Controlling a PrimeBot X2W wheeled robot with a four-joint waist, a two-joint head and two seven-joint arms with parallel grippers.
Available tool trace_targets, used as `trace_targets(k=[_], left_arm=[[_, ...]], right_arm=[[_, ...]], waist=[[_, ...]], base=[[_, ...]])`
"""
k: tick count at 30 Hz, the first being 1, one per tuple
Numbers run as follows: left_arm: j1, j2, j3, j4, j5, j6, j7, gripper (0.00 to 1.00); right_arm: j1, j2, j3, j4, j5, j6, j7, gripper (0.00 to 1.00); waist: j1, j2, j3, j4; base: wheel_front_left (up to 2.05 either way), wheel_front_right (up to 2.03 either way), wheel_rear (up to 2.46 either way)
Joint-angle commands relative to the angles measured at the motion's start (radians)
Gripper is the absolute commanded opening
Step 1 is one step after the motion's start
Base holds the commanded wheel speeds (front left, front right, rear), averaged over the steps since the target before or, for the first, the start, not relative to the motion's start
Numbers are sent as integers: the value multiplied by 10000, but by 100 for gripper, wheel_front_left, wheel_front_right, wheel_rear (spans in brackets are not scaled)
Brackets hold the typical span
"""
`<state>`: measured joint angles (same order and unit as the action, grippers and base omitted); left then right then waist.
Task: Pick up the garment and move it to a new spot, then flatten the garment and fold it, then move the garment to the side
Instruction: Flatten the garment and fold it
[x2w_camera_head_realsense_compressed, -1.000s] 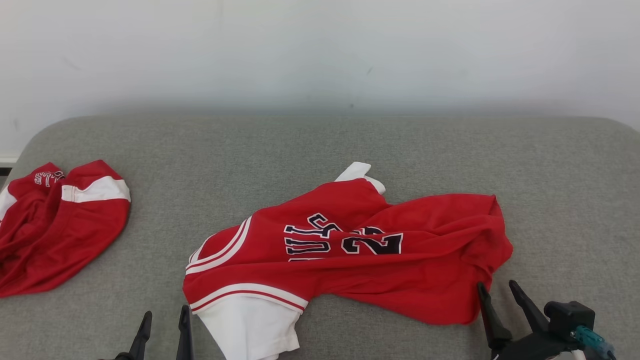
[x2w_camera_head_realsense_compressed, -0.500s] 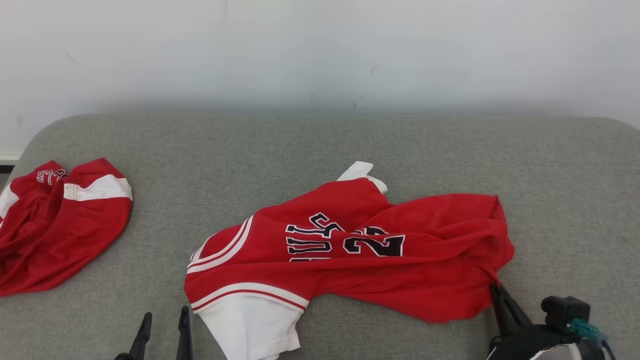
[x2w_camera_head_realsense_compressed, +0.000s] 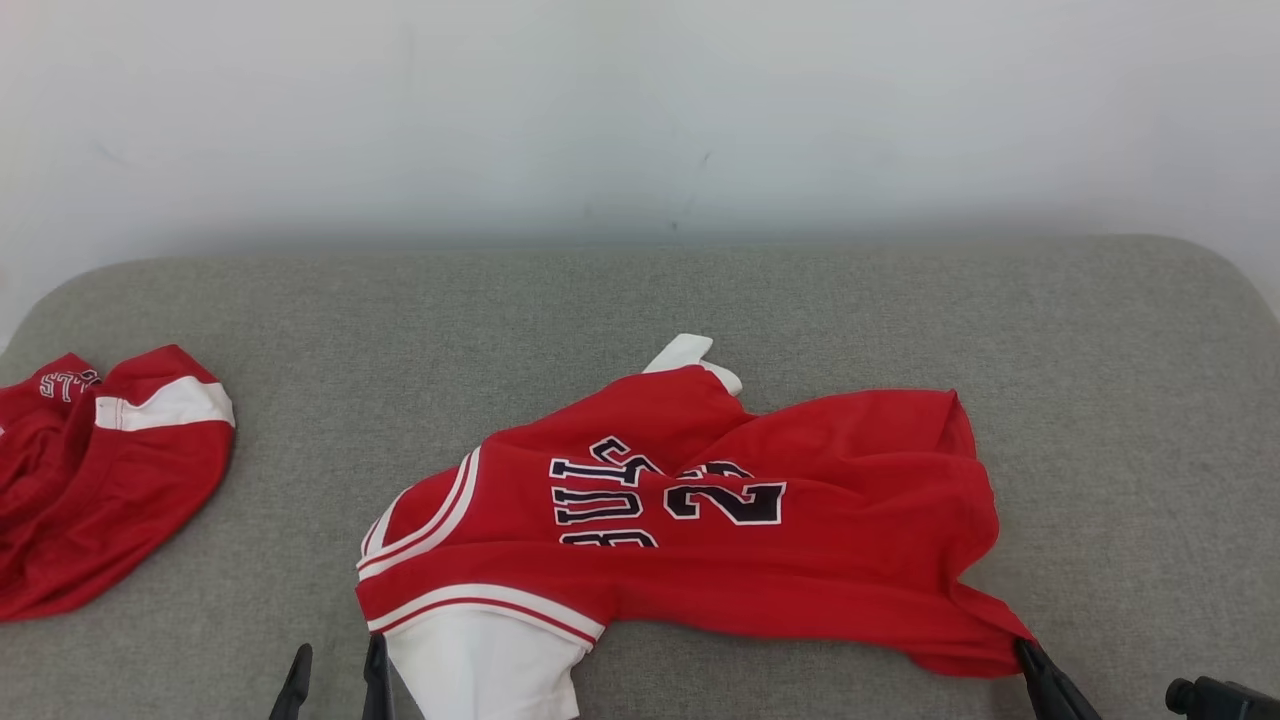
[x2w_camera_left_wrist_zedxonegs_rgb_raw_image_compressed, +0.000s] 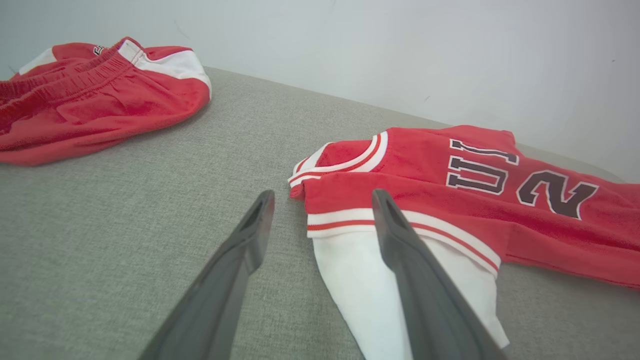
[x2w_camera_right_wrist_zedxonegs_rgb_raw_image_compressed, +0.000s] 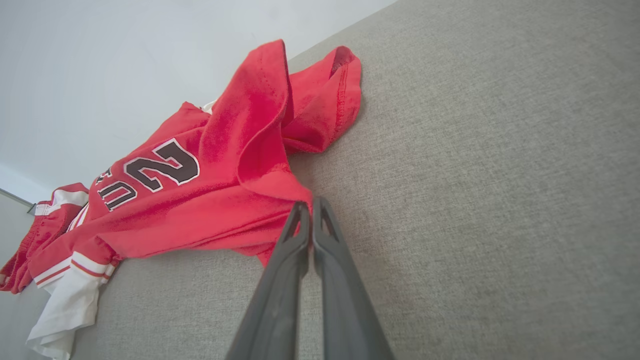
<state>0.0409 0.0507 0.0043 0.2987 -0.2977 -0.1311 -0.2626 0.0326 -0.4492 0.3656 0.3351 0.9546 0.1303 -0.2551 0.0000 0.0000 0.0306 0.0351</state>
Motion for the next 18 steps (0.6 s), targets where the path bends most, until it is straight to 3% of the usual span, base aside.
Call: trace_targets(k=[1,8,9,11,18], left_arm=[[109,-6,0,9,-5,12,-33,100],[23,-8,-113,87,-24,12,-33,100],[19,-6,-125,104,-26,12,-33,100],[41,-5,-116,128,-40,12,-33,100],[187,-5,-59,129,-46,12,-33,100]], right_arm=[[99,-149,70,-96,255,13,3,0],[112,-714,818,163,736,13,116,0],[50,-803,877,288,567,13,91,20],[-125,-881,810,572,189,13,-21,100],[-83,-341,-449,461,-940,13,-105,100]], waist=[[0,0,14,-80],[0,0,20,-147],[0,0,9,-146],[0,0,-15,-143],[0,0,-114,-137]], base=[[0,0,0],[0,0,0],[0,0,0],[0,0,0],[0,0,0]])
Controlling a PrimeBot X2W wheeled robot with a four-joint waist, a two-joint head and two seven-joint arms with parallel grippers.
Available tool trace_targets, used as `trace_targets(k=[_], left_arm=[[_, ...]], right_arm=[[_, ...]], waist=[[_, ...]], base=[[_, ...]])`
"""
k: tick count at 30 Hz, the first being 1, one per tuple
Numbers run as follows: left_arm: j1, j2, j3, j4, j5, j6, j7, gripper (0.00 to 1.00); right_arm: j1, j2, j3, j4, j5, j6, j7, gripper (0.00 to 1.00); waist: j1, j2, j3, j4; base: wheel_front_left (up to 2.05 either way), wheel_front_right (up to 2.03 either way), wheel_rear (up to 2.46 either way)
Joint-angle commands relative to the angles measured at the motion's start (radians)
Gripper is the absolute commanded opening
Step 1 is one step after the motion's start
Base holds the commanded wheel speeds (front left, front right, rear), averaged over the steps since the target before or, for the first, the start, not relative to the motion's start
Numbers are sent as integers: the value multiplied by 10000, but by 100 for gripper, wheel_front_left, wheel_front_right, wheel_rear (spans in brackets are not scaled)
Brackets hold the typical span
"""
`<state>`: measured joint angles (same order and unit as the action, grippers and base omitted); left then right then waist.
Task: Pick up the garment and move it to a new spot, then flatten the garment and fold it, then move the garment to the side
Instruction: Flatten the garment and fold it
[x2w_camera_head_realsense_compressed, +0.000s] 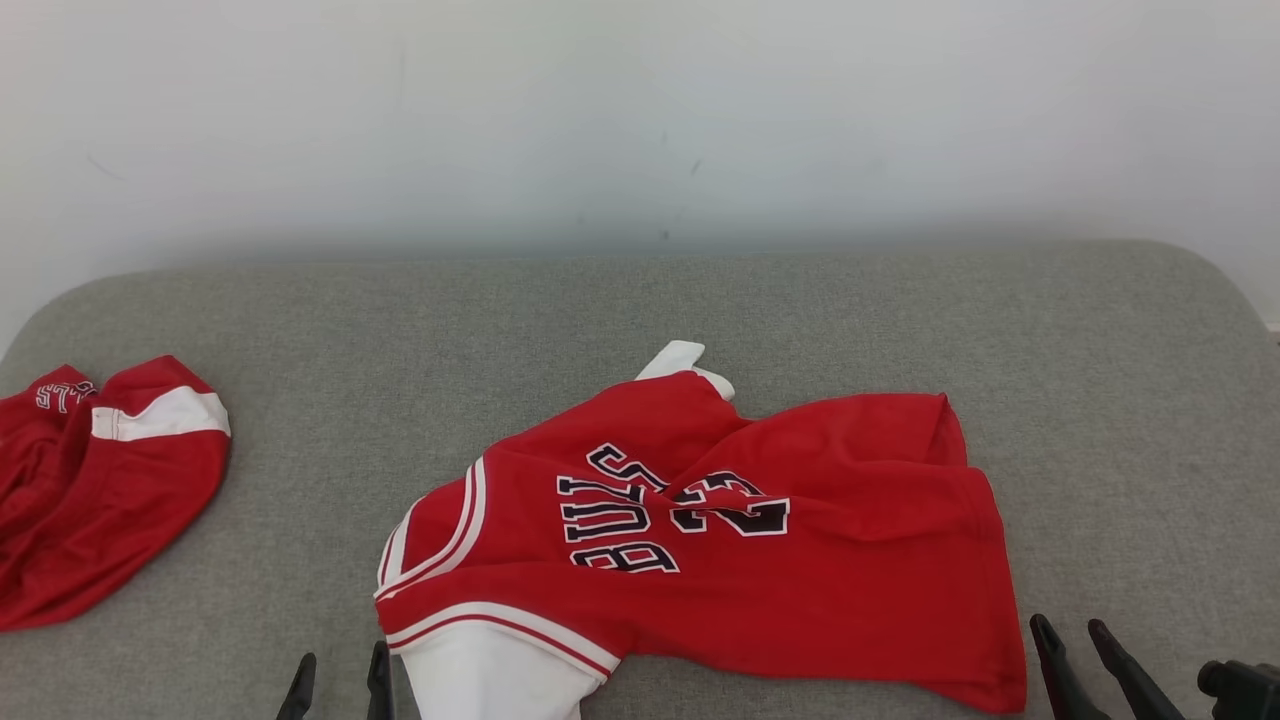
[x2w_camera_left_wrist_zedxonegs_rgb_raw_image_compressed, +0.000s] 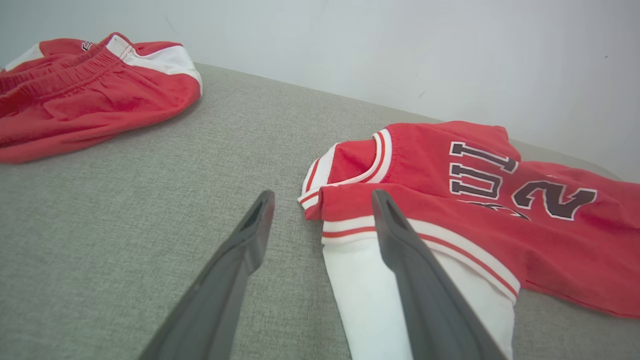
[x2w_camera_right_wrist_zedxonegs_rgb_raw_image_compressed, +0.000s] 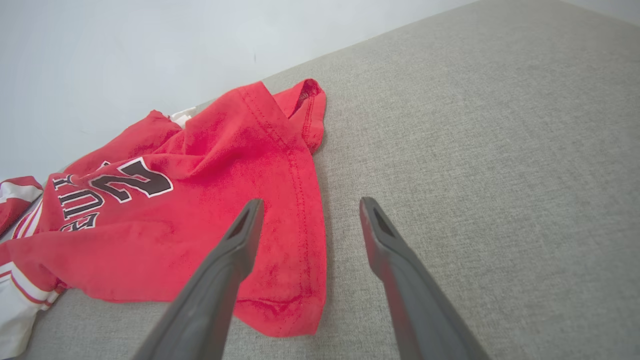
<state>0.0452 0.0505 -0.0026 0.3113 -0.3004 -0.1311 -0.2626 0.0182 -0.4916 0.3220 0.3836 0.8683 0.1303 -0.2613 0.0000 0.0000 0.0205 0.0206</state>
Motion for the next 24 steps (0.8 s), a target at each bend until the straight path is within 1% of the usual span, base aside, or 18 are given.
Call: trace_targets(k=[1,7,14,20,24], left_arm=[[148,-3,14,-8,-12,11,-33,100],[253,-5,-61,-69,79,11,-33,100],[649,-6,-472,135,267,11,-33,100],[961,-5,-1051,532,308,11,-33,100],[910,1,-1353,976,62,11,-33,100]], right_arm=[[151,165,-207,-92,-283,13,-45,100],[692,838,-1239,-478,-1157,13,-47,100],[1207,1614,-1788,-564,-2061,13,-49,100],[1169,1874,-2078,-191,-2809,13,-50,100],[873,2136,-2429,150,-3202,13,-50,100]], waist=[[0,0,-30,17],[0,0,-157,105],[0,0,-244,123],[0,0,-224,85],[0,0,-193,81]], base=[[0,0,0],[0,0,0],[0,0,0],[0,0,0],[0,0,0]])
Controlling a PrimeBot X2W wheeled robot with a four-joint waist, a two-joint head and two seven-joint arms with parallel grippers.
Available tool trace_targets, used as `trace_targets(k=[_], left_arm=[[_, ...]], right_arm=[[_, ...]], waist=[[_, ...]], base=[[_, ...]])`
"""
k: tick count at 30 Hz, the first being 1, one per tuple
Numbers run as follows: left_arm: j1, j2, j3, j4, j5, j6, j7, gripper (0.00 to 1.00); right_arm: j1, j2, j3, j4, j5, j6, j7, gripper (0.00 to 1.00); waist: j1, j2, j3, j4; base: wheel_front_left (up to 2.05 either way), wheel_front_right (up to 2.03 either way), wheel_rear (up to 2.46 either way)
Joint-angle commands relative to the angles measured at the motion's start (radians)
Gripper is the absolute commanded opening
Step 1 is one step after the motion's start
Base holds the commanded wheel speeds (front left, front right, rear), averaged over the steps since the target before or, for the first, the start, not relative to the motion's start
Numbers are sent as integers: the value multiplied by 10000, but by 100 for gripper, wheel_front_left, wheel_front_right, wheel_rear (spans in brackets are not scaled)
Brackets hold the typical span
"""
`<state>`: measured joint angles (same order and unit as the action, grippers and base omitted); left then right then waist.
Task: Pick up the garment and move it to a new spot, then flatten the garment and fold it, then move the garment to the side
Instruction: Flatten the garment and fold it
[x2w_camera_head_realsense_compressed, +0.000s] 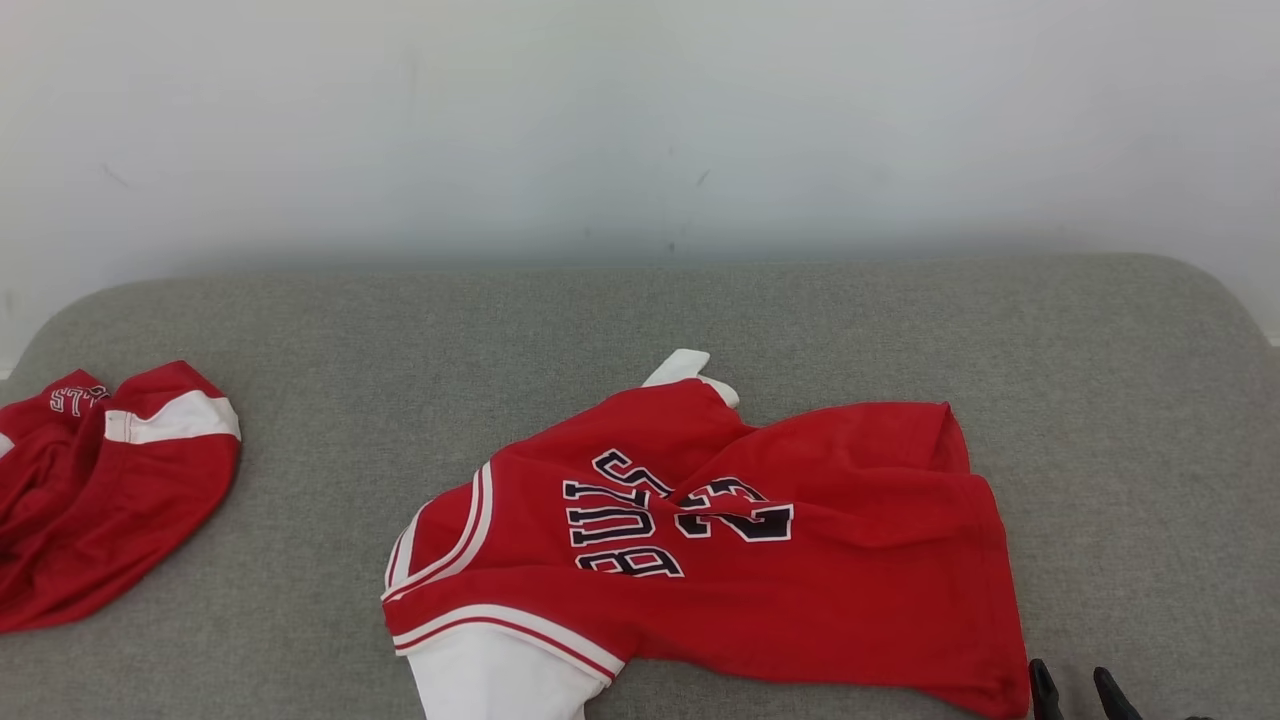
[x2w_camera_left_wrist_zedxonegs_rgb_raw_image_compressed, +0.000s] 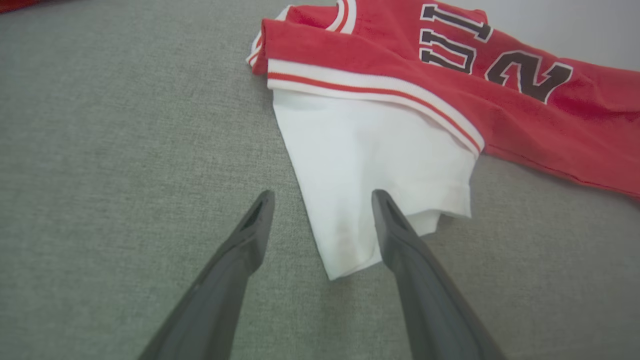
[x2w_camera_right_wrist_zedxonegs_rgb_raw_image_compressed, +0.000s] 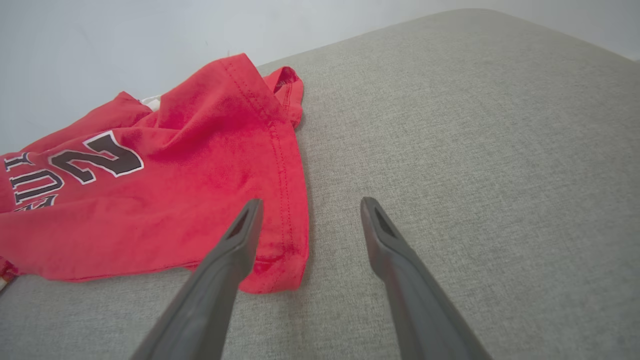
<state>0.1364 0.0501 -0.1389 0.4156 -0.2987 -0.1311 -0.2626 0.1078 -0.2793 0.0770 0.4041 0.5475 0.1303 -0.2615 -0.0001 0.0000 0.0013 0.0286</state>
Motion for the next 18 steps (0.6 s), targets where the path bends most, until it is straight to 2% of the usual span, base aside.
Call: trace_targets(k=[1,15,17,18], left_arm=[[-59,4,-20,78,-85,11,-33,100],[-1165,83,-1130,2514,-1429,11,2,100],[-1276,71,-1336,2811,-1703,11,18,100],[-1371,54,-1495,2953,-1765,10,38,100]], right_arm=[[-78,66,-19,34,-74,13,-48,100],[-1132,561,318,2060,-385,13,-49,100],[-1278,598,430,2448,-393,13,-49,93],[-1371,629,471,2591,-346,13,-47,71]], waist=[[1,0,8,7],[1,0,94,29],[1,0,108,42],[1,0,120,50]], base=[[0,0,0],[0,0,0],[0,0,0],[0,0,0]])
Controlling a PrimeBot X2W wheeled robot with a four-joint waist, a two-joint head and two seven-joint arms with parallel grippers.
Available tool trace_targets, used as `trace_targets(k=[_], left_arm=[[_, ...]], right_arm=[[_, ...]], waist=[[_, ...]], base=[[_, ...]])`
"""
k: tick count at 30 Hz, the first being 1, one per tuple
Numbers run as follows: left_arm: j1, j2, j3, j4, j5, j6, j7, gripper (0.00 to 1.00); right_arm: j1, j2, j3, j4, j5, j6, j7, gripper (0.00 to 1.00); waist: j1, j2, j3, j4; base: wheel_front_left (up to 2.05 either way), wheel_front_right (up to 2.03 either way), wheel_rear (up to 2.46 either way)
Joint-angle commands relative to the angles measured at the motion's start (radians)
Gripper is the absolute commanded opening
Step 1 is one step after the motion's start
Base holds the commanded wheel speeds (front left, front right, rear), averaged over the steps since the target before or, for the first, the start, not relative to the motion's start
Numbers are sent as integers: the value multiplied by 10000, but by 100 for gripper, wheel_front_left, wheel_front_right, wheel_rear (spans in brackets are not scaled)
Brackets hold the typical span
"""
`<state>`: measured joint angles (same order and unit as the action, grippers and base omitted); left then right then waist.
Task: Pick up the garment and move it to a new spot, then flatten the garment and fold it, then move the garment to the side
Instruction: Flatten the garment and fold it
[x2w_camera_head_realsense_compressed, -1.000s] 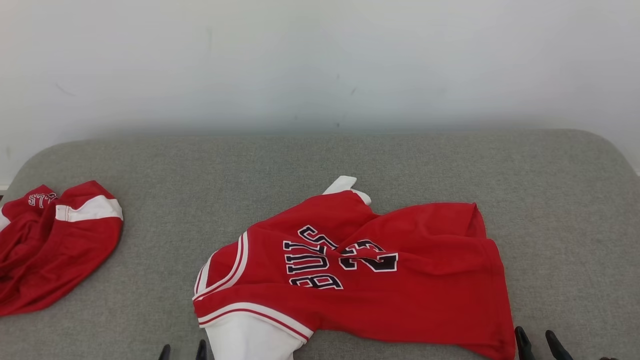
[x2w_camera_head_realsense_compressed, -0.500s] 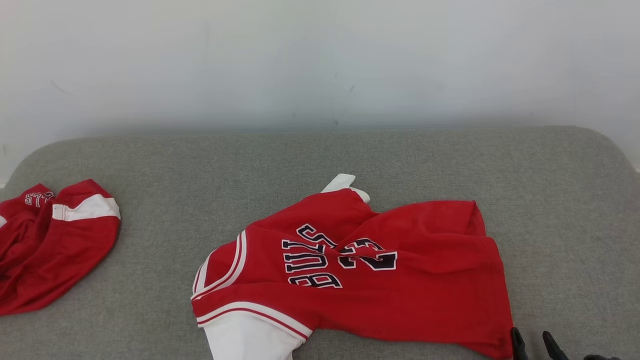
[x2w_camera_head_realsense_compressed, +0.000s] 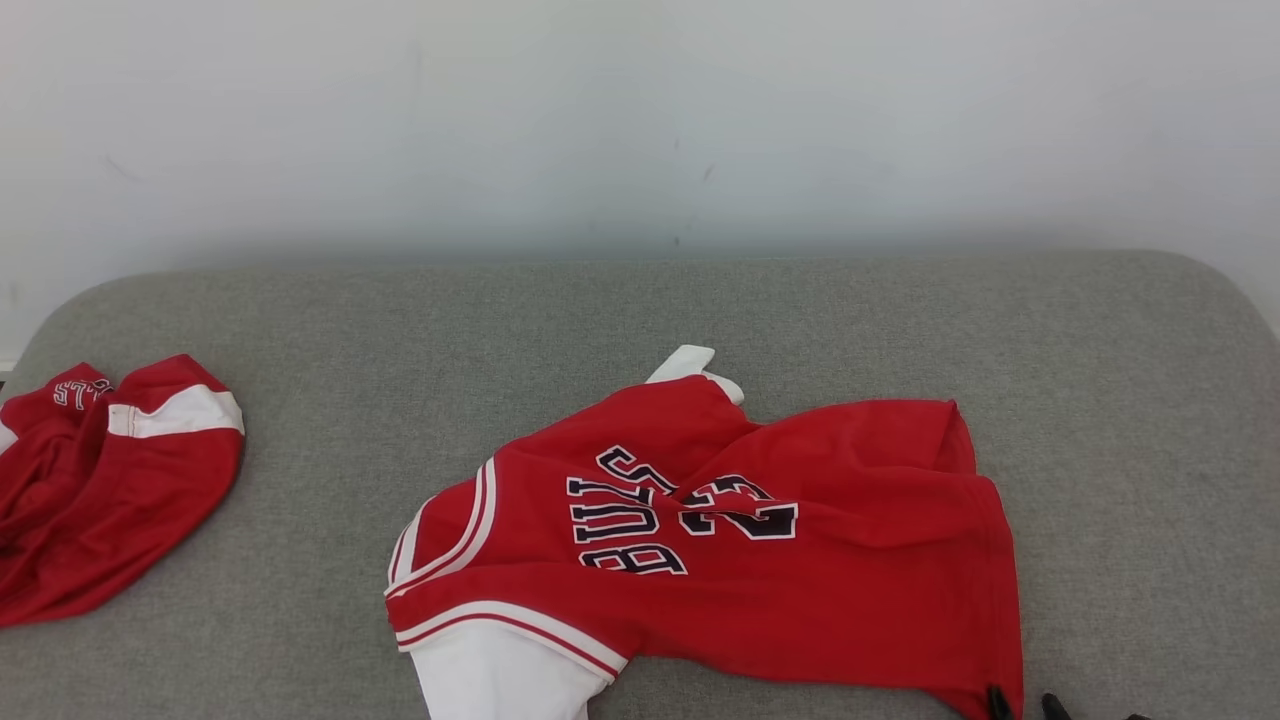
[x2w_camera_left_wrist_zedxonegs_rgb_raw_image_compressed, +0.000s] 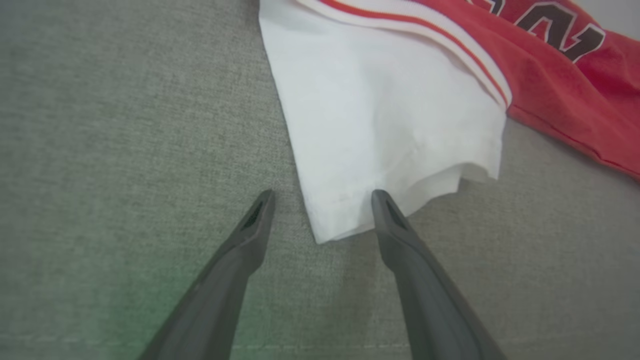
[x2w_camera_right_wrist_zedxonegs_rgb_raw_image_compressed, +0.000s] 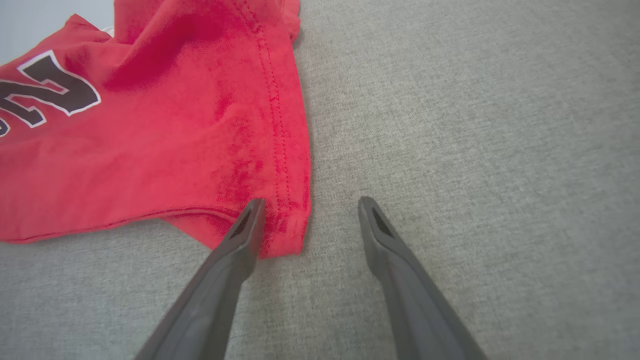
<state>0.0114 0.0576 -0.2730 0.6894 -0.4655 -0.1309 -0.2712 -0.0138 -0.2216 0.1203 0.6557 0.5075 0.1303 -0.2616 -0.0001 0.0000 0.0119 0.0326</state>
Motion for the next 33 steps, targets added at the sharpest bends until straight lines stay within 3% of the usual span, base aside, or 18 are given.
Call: trace_targets(k=[1,2,3,4,5,10,17,23,28,33], left_arm=[[-217,-38,-282,307,-171,5,124,100],[-313,-58,-422,439,-323,3,125,100],[-388,-74,-506,529,-453,3,141,72],[-463,-81,-603,589,-563,-14,147,40],[-550,-78,-731,606,-591,-23,156,0],[-482,240,-775,97,-663,-3,95,0],[351,560,270,-1728,-259,11,55,0],[825,724,1132,-3306,243,11,55,0],[124,903,1269,-4219,339,9,55,0],[-1537,1544,841,-4545,269,11,54,0]], right_arm=[[-236,83,92,177,91,13,-42,47],[-299,102,120,267,127,13,-27,31],[-329,111,152,331,148,13,-27,0],[-369,118,184,402,168,13,-25,0],[-408,118,221,435,196,13,-27,0],[-349,6,234,-54,234,13,-32,0],[663,-292,32,-1851,415,13,-30,0],[1418,-865,532,-3585,1024,13,-30,0],[1027,-1097,766,-4481,1574,13,-29,0],[-262,-1361,1251,-4736,2017,13,-30,0]], waist=[[1,0,29,19],[1,0,35,21],[1,0,32,24],[1,0,24,26],[1,0,20,27],[1,0,-59,45],[1,0,-71,107],[1,0,57,21],[1,0,182,-65],[1,0,534,-138]], base=[[0,0,0],[0,0,0],[0,0,0],[0,0,0],[0,0,0],[0,0,0],[0,0,0],[0,0,0],[0,0,0],[0,0,0]])
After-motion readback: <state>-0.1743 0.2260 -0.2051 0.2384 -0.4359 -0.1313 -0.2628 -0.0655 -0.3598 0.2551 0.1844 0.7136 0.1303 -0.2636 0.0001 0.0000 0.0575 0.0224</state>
